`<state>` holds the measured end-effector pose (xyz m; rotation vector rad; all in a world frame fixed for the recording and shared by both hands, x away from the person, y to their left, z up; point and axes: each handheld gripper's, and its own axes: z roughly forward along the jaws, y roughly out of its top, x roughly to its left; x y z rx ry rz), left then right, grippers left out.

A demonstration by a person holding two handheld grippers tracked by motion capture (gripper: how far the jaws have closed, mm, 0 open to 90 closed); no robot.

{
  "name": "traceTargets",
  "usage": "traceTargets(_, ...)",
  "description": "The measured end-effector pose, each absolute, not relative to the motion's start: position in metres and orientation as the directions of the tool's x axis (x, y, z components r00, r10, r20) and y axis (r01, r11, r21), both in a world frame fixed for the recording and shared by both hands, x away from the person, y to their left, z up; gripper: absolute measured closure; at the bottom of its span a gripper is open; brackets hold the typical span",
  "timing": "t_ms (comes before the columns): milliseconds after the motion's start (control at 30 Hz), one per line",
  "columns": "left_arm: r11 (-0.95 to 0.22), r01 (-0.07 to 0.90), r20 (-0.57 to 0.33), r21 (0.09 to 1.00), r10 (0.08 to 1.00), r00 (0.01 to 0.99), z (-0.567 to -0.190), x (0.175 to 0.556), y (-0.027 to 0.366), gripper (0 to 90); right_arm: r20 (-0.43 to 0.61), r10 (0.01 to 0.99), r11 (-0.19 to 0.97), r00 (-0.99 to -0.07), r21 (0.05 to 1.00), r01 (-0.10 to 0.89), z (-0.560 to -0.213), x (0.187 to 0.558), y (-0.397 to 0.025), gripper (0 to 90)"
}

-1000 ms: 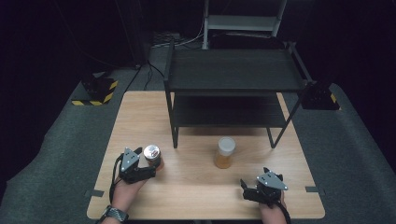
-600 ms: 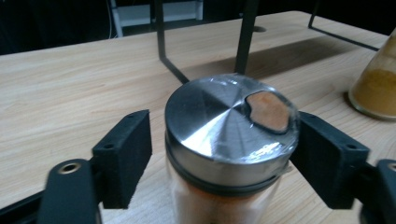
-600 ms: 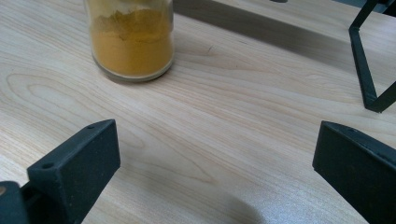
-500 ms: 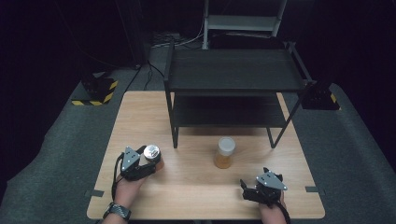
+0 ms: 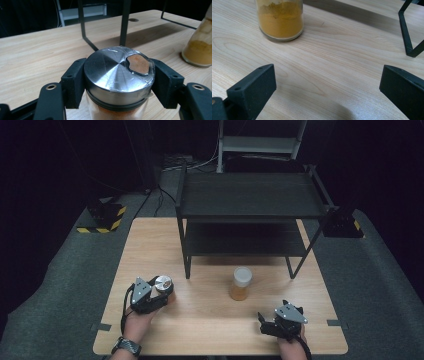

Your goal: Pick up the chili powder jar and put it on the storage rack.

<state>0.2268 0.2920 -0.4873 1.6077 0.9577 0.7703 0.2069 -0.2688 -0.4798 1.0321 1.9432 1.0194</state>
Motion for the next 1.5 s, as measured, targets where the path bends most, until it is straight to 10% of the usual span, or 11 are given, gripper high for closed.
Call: traceTargets(1500,-0.028,-0.001,0.024,1.0,0.825,0.564,-0.393,0.203,0.275,34.8,-0.21,0.875,0.372,-0.436,0.869,0.326,-0.479,0.207,-0.269,0.0)
